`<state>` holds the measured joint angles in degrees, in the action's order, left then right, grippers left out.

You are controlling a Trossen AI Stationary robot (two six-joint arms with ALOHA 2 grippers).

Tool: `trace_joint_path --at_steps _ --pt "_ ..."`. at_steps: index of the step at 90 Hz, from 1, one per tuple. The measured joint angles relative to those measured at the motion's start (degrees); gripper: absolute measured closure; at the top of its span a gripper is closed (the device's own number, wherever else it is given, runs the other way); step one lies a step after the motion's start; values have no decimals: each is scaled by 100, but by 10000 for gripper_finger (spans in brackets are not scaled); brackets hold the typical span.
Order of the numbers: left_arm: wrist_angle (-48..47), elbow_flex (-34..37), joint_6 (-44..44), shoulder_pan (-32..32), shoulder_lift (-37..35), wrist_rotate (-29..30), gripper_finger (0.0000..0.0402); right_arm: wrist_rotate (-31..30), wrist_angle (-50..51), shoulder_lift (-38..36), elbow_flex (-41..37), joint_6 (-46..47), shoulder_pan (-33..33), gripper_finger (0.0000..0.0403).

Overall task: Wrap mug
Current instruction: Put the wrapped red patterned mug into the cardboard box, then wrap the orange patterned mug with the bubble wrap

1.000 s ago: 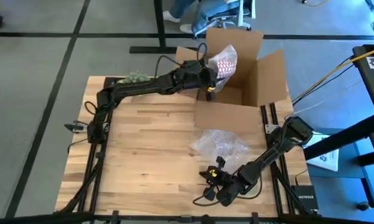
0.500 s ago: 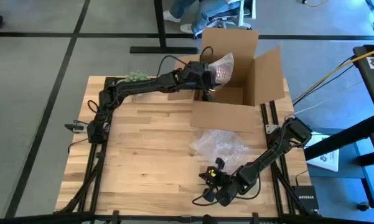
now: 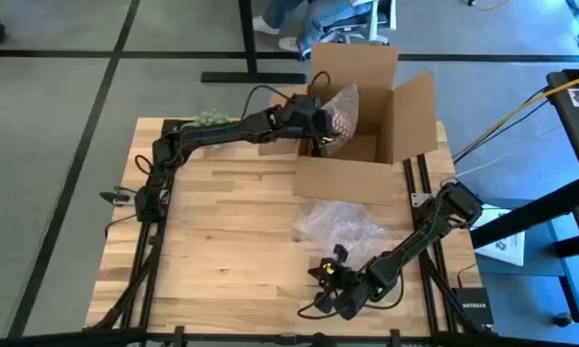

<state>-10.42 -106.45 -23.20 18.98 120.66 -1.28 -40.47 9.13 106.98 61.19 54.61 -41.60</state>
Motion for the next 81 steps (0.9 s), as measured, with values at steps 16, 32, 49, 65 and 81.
trace_joint_path --at_steps 16,32,49,65,81 --pt "33 7 -86 -4 1 -2 247 14 0 0 0 -4 0 402" --pt "62 6 -104 -13 -35 101 221 63 0 0 0 -4 0 402" --pt "-36 38 -404 -97 -220 715 218 74 5 0 0 -19 0 402" --pt "-97 63 -698 -325 -792 1200 218 109 0 0 0 -90 0 402" --pt "-354 37 -873 -730 -1642 1672 218 111 0 0 0 -93 0 402"
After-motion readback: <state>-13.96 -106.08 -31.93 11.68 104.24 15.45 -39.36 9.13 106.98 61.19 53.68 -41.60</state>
